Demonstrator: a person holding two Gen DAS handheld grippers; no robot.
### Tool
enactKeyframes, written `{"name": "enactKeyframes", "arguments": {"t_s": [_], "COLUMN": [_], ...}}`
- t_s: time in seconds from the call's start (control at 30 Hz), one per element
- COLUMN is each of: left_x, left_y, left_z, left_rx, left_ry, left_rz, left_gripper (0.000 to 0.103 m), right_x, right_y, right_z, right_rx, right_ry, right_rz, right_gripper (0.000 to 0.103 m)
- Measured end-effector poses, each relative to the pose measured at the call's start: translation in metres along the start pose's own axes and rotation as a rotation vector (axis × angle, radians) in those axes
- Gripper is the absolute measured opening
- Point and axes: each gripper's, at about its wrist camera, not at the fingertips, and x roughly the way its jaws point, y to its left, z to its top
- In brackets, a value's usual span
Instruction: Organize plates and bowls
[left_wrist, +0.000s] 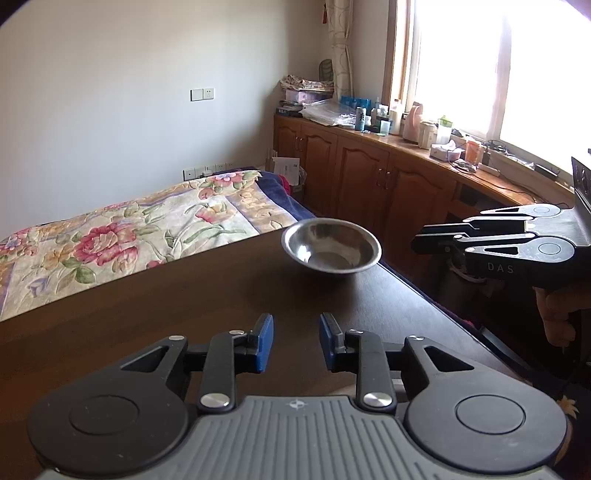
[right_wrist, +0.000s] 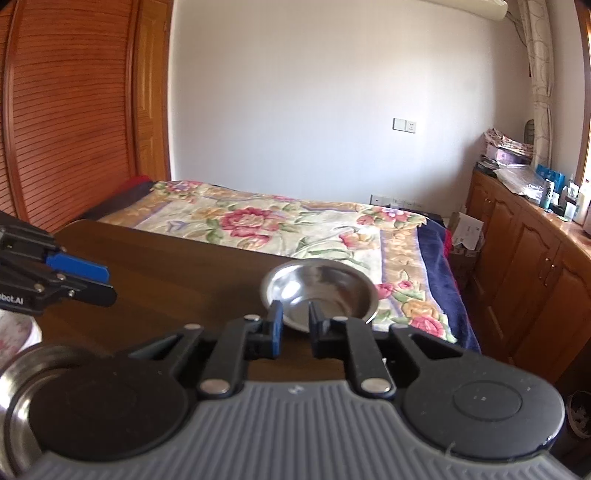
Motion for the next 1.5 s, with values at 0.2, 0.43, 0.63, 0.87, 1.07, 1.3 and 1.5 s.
{"name": "enactKeyframes", "arguments": {"t_s": [0.2, 0.43, 0.63, 0.87, 1.07, 1.3, 1.5], "left_x": [0.019, 0.042, 0.067, 0.096, 0.123, 0.147, 0.159], "left_y": [0.001, 0.006, 0.008, 0.012, 0.009, 0.006, 0.009], "left_z": [0.015, 0.032, 0.043, 0.052, 0.053, 0.052, 0.054], "left_rx": [0.022, 0.021, 0.040, 0.009, 0.005, 0.021, 0.001], "left_ry": [-0.013, -0.036, -0.022, 0.006, 0.041, 0.080, 0.099], "left_rz": [0.021, 0.020, 0.028, -0.004, -0.016, -0.030, -0.046], "left_gripper": [0.042, 0.062, 0.064, 0.057, 0.043, 0.036, 0.035], "right_x": [0.012, 0.028, 0.048, 0.067, 0.079, 0.087, 0.093], "right_y": [-0.016, -0.033, -0.048, -0.061, -0.064, -0.067, -0.076], "right_z": [0.003, 0.007, 0.007, 0.000, -0.007, -0.012, -0.016], "right_rx": [0.023, 0.032, 0.055, 0.086, 0.091, 0.121, 0.187], "right_ry": [-0.003, -0.015, -0.007, 0.009, 0.032, 0.052, 0.075], "right_rz": [-0.017, -0.045, -0.046, -0.042, -0.036, -0.028, -0.005], "right_gripper": [0.026, 0.054, 0.055, 0.054, 0.054, 0.053, 0.048]}}
